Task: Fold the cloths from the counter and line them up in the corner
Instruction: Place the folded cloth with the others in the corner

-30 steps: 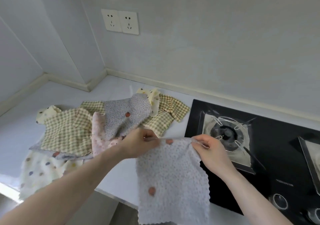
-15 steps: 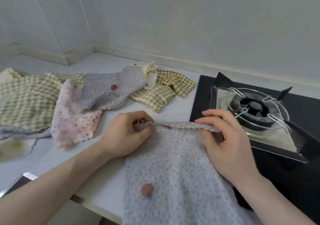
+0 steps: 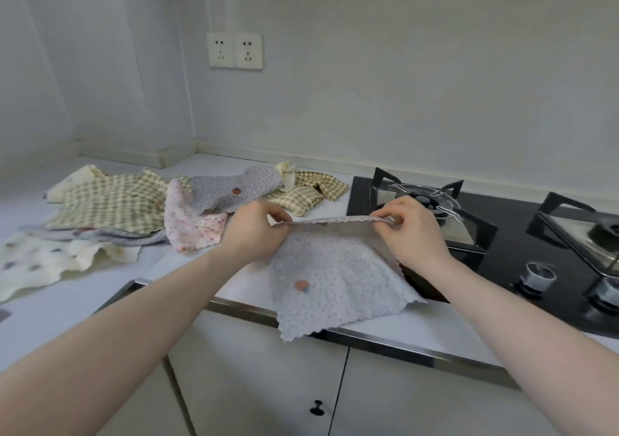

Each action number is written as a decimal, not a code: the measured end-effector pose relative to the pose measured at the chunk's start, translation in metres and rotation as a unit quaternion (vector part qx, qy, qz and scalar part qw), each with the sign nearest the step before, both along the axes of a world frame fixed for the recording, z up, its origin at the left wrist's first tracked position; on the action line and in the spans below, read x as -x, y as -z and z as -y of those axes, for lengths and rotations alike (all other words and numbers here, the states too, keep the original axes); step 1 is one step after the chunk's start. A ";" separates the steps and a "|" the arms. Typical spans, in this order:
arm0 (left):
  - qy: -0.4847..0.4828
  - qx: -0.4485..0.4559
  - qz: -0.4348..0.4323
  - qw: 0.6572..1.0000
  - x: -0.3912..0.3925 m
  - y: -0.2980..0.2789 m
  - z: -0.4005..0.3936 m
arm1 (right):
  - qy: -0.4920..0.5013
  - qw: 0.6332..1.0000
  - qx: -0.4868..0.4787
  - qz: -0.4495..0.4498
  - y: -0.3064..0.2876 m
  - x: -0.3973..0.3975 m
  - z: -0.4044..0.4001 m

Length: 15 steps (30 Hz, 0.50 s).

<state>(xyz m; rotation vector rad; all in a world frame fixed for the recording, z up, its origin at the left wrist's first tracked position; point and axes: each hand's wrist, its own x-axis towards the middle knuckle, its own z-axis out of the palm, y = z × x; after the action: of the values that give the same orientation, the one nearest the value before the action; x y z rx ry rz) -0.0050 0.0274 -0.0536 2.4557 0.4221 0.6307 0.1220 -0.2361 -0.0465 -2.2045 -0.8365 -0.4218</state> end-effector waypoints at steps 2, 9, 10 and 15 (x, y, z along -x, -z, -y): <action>-0.012 0.009 0.004 1.000 0.009 -0.018 0.007 | 0.019 0.999 0.006 -0.027 -0.018 0.009 0.005; -0.036 0.021 0.039 0.998 0.018 -0.066 0.028 | 0.030 0.996 -0.031 -0.077 -0.066 0.026 0.016; -0.034 0.023 0.040 0.998 0.019 -0.071 0.031 | 0.028 0.996 -0.033 -0.075 -0.072 0.027 0.018; -0.023 0.025 0.046 0.998 0.026 -0.082 0.042 | 0.023 0.998 -0.022 -0.063 -0.082 0.037 0.028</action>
<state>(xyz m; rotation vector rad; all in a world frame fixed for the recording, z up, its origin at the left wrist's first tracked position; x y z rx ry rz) -0.0308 -0.0150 0.0280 2.3645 0.4531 0.7407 0.0852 -0.2640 0.0353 -2.1888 -0.7036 -0.3167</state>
